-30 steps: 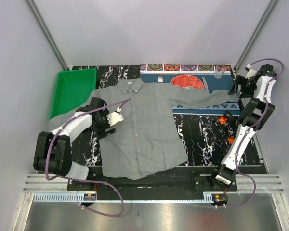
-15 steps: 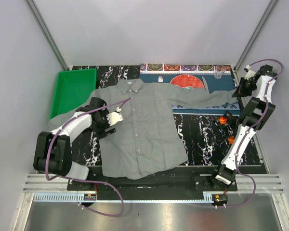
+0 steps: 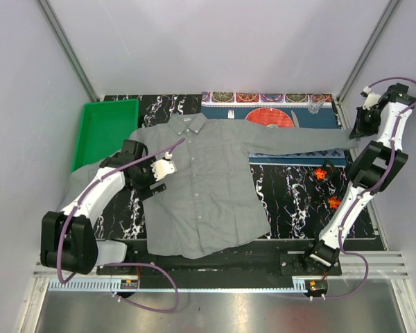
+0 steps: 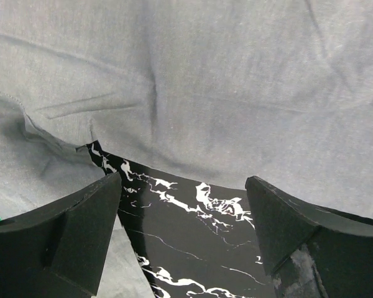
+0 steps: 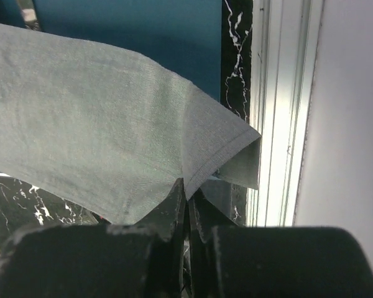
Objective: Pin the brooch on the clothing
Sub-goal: Adjust the clothes at the center of the board.
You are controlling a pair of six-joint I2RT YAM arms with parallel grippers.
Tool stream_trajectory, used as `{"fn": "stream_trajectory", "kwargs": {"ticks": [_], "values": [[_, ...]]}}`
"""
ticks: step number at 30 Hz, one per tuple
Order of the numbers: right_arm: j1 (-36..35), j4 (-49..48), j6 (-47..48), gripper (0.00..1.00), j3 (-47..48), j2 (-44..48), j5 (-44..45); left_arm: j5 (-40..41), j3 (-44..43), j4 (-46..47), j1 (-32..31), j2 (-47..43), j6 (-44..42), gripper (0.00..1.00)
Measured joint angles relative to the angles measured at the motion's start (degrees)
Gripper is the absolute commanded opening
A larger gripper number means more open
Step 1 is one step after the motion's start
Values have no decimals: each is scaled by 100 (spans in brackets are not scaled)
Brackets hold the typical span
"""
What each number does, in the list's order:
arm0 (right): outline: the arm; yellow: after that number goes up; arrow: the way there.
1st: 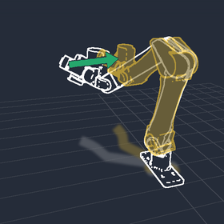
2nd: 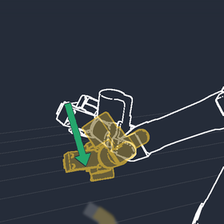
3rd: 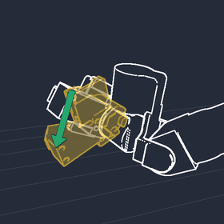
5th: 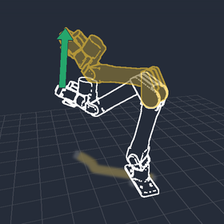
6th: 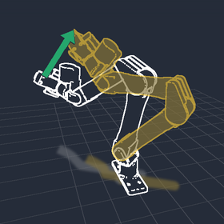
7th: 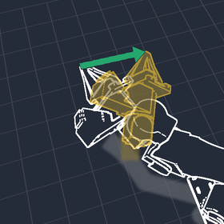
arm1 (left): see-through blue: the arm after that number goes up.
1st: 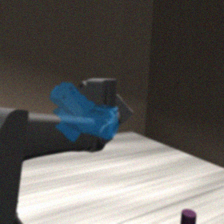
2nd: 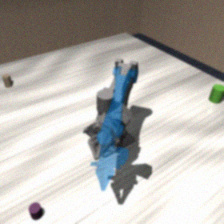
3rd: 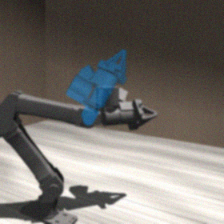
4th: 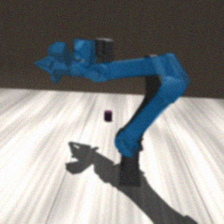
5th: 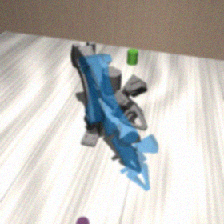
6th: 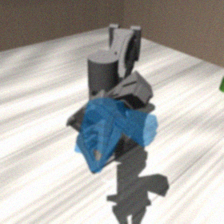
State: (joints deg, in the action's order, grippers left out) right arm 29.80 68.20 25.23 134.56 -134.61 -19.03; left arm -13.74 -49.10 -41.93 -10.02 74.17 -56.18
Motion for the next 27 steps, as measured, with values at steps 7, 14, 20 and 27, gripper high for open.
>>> {"fn": "stream_trajectory", "kwargs": {"ticks": [7,14,20,27], "values": [[20,74,0,64,-44,-153,376,-125,2,-201,-511,-402,-105,87],[26,358,90,89,361,-221,551,-155,2,-223,-883,-472,-92,89],[26,673,192,100,1412,-107,199,-291,-238,-367,-1082,-743,293,99],[26,365,-229,100,942,1519,-905,-551,-1810,-114,-1082,-1207,1563,99]]}}
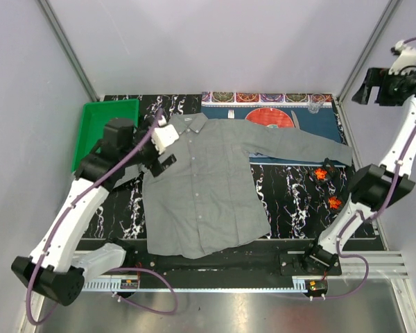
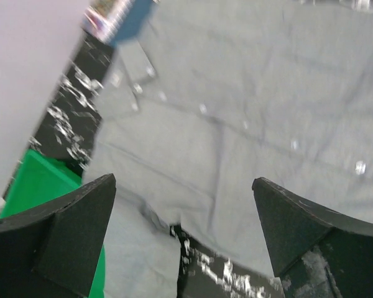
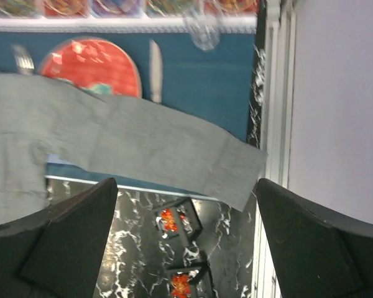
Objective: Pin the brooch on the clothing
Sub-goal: Adjust the clothes at the center of the board.
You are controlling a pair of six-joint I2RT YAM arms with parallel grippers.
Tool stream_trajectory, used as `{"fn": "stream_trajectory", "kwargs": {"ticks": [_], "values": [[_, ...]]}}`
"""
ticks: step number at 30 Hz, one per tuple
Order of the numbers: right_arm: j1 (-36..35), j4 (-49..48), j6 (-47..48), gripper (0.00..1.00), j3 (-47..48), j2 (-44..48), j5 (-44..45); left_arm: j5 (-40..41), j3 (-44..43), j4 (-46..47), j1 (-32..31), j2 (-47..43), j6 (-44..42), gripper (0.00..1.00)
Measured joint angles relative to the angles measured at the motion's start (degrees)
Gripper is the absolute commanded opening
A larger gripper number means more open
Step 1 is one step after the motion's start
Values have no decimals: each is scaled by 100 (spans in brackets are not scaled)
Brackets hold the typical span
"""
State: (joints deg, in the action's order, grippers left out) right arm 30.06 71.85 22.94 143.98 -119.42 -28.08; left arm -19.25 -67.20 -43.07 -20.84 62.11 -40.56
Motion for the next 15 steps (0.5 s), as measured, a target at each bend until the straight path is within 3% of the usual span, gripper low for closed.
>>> {"fn": "stream_trajectory", "kwargs": {"ticks": [4,9,12,15], "values": [[-42,-334,-96,100,-494,1215,-732,-212,-317,614,0,-396,887,99],[-588,13,905,98,-264,1539,-960,-531,-354,861,0,-426,1449,99],[-1054,57,1432,93,-1268,1742,-640,-804,-323,796,-2,-380,1447,99],[-1397,205,1773,86,-2900,1974,22,-1121,-216,719,-15,-400,1427,99]]}}
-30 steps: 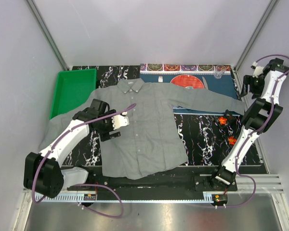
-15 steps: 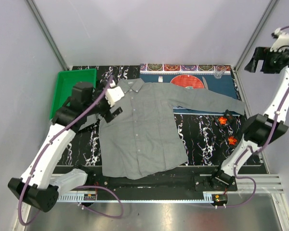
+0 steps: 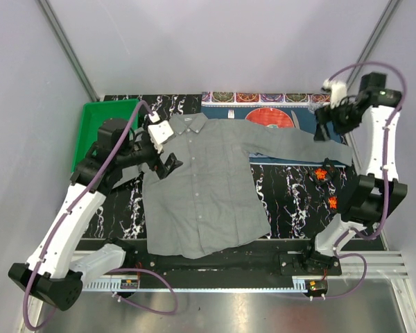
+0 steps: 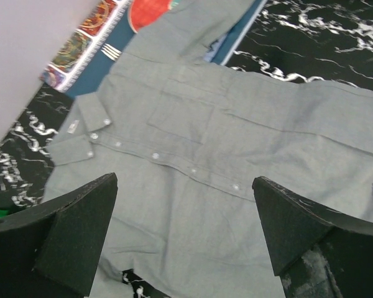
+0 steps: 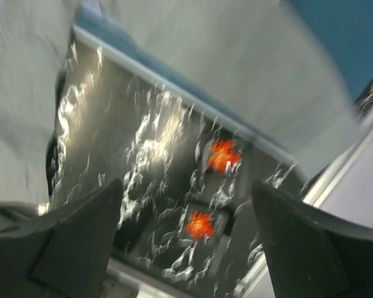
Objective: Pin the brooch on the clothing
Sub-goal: Adjust the clothes at the center of the board, then pick up the brooch from the brooch box.
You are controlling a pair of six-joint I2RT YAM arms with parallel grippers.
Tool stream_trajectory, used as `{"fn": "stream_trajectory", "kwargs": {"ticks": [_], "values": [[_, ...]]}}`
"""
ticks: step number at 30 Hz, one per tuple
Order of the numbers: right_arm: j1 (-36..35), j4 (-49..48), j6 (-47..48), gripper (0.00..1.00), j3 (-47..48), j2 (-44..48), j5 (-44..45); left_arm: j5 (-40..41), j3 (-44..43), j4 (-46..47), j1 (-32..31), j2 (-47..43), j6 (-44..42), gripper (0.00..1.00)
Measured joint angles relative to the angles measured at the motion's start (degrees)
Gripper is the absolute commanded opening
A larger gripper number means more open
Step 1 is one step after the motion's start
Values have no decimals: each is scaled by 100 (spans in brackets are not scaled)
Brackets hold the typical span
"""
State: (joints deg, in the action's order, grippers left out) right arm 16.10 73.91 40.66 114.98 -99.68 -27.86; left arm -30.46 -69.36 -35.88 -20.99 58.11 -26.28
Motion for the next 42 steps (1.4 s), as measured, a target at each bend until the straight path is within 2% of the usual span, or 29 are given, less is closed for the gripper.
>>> {"fn": "stream_trajectory", "kwargs": {"ticks": [5,11,12,16,18,22,28,31,38,42], "values": [[-505,205,33,78,-1956,494,1110,-343,221,-153,-70,2,66,98],[-721,269,74,68,-3322,1982,2004,-498,431,-496,-81,0,26,98],[-708,289,136,63,-3550,2271,2251,-509,439,-601,-81,0,11,98],[-697,238,529,55,-4339,2850,2900,-540,426,-914,-81,33,-57,98],[-702,168,804,54,-4789,2968,3152,-538,380,-1060,-81,125,-68,98],[-754,-125,1838,47,-5508,3027,3733,-535,208,-1283,-81,402,-68,98],[-774,-476,3014,52,-5707,2747,4356,-498,-234,-1552,-131,791,-70,98],[-782,-726,3432,62,-5853,2555,4487,-481,-389,-1582,-162,844,-70,98],[-841,-1104,4148,64,-6048,2282,4518,-424,-461,-1733,-205,846,-68,98],[-887,-1338,4673,73,-6078,2258,4439,-407,-461,-1764,-223,850,-66,98]]}}
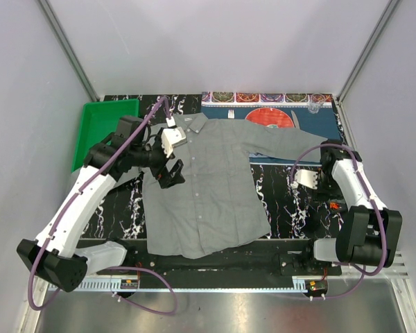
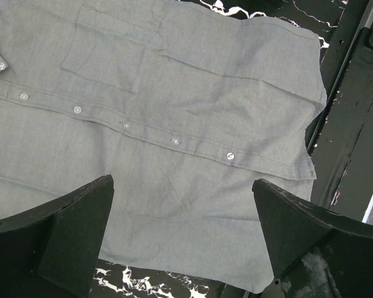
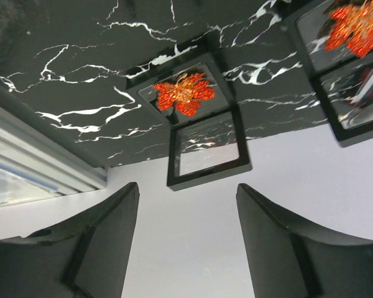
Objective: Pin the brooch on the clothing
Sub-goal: Pick up the brooch from the brooch box.
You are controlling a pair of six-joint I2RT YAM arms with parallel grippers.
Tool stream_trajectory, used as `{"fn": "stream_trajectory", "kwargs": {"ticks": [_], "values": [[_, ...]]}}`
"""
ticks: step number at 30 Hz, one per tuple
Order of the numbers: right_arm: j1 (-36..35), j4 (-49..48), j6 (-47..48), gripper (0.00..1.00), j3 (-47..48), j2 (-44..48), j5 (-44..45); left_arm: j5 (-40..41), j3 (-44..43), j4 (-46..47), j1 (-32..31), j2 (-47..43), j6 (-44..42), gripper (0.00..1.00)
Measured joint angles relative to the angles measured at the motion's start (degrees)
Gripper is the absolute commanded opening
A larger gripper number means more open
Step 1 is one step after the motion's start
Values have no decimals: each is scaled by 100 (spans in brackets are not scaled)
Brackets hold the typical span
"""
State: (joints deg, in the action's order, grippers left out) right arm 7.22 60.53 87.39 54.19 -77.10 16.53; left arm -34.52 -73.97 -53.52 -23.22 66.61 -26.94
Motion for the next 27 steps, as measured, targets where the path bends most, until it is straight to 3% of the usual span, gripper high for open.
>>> {"fn": "stream_trajectory", "kwargs": {"ticks": [13,27], "values": [[-7,-605,1478,82,-560,-175,-271,33,-186,-76,-31,264,2,98],[-2,-1615,1414,79,-787,-903,-52,57,-219,-94,-42,365,2,98]]}}
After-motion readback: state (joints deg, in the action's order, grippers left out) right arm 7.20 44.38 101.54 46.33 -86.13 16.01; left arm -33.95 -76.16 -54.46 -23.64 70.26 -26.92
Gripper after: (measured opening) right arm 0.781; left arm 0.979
